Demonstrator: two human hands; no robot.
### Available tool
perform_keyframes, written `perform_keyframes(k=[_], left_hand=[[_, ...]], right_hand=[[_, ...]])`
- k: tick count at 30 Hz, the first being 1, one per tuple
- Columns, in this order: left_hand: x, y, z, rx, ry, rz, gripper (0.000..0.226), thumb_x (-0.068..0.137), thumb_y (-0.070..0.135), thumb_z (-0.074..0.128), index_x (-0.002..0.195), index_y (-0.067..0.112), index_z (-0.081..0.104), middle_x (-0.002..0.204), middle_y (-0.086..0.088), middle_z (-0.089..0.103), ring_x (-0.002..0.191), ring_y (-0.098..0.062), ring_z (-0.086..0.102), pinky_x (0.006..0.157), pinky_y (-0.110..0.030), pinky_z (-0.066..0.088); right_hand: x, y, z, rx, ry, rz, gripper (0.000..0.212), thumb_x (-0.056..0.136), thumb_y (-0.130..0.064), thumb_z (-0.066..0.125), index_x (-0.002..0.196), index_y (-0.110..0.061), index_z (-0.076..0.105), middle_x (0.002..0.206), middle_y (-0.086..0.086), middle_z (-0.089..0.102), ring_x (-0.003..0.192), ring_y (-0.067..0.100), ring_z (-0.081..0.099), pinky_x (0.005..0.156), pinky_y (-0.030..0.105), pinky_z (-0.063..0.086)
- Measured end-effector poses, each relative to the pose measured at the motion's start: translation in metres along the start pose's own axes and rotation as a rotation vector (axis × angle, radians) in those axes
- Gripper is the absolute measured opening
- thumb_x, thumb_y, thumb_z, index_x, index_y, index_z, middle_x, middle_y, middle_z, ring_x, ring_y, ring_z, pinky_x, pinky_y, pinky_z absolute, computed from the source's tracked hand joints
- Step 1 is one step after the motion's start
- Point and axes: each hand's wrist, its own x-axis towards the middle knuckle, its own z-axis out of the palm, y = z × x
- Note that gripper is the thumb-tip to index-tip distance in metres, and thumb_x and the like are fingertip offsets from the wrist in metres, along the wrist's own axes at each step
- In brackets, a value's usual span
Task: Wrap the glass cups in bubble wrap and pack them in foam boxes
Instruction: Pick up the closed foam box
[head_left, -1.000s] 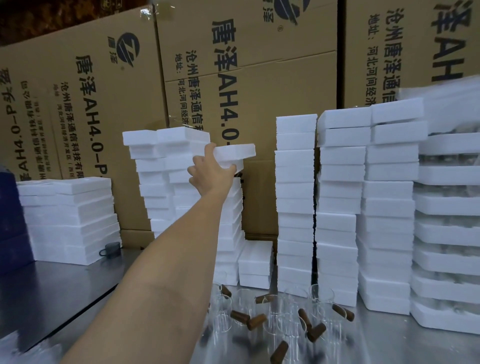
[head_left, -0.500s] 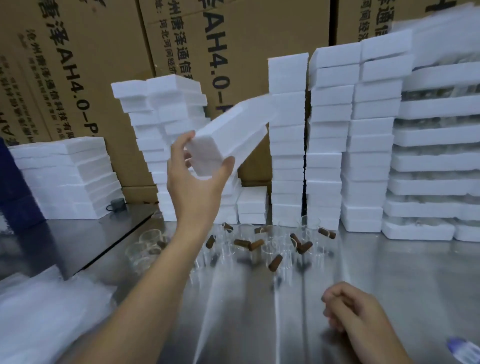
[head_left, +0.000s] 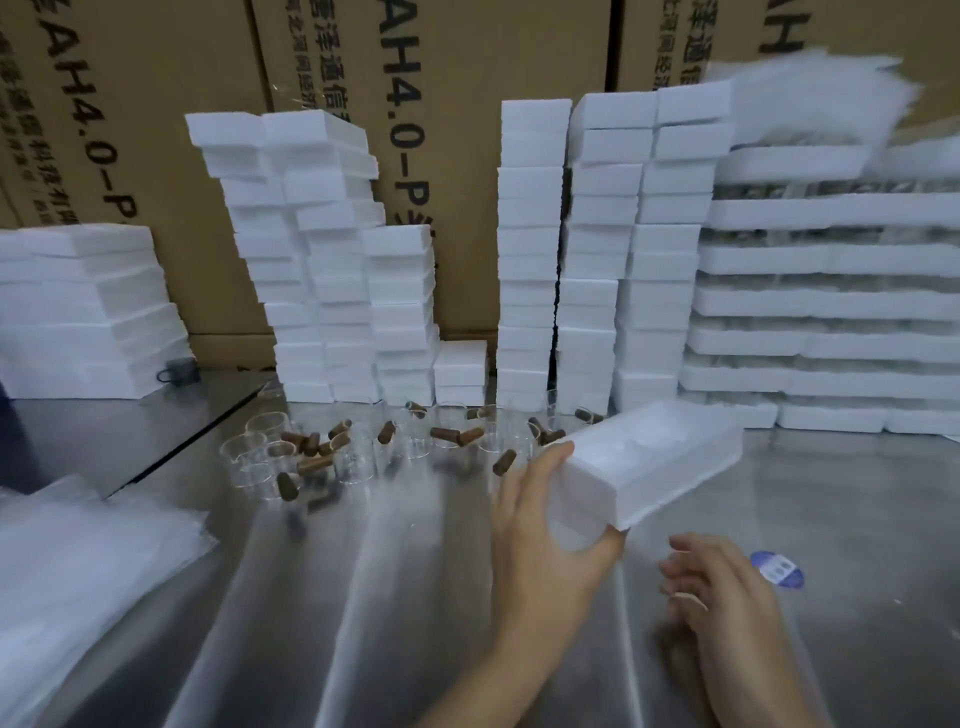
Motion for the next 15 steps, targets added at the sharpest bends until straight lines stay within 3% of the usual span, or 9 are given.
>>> perform_keyframes(k=[3,5,7,11,15], left_hand=[[-0.015,-0.004,0.011,0.044,-0.051,0.043,0.082,0.072,0.053,0.08,0.146,0.058,0.046,0.136,0.031,0.047,0.131,-0.001,0.044,0.104,-0.026,0.047],[-0.02,-0.008,0.015,0.12,-0.072,0.093,0.08,0.075,0.055,0.076,0.148,0.055,0.044,0.135,0.028,0.048,0.128,0.0,0.042,0.104,-0.029,0.049],[-0.021,-0.012,0.015,0.179,-0.095,0.104,0.079,0.079,0.062,0.073,0.151,0.054,0.04,0.135,0.024,0.048,0.126,-0.005,0.043,0.105,-0.036,0.049],[-0.021,-0.013,0.018,0.296,-0.147,0.066,0.082,0.083,0.081,0.062,0.152,0.064,0.023,0.137,0.025,0.043,0.129,-0.007,0.039,0.106,-0.037,0.04],[-0.024,-0.014,0.017,0.371,-0.25,0.056,0.098,0.074,0.08,0.07,0.154,0.065,0.015,0.144,0.024,0.036,0.135,-0.009,0.034,0.106,-0.039,0.035]], right_hand=[[0.009,-0.013,-0.004,0.136,0.097,0.063,0.022,0.106,-0.029,0.048,0.101,-0.014,0.064,0.087,0.017,0.063,0.063,0.022,0.059,0.053,0.03,0.046],[0.014,-0.019,-0.003,0.141,0.114,0.08,0.039,0.105,-0.052,0.046,0.107,-0.018,0.064,0.087,0.014,0.066,0.069,0.024,0.061,0.059,0.036,0.045],[0.016,-0.022,0.001,0.083,0.068,0.067,0.045,0.102,-0.062,0.047,0.114,-0.021,0.063,0.093,0.012,0.071,0.077,0.026,0.066,0.061,0.037,0.047],[0.014,-0.023,0.001,-0.002,-0.013,0.067,0.044,0.092,-0.065,0.063,0.12,-0.031,0.059,0.108,0.01,0.077,0.091,0.03,0.077,0.07,0.042,0.058],[0.019,-0.025,-0.007,0.056,-0.032,0.153,0.057,0.088,-0.054,0.076,0.134,-0.029,0.054,0.117,0.011,0.075,0.09,0.031,0.08,0.066,0.044,0.064]])
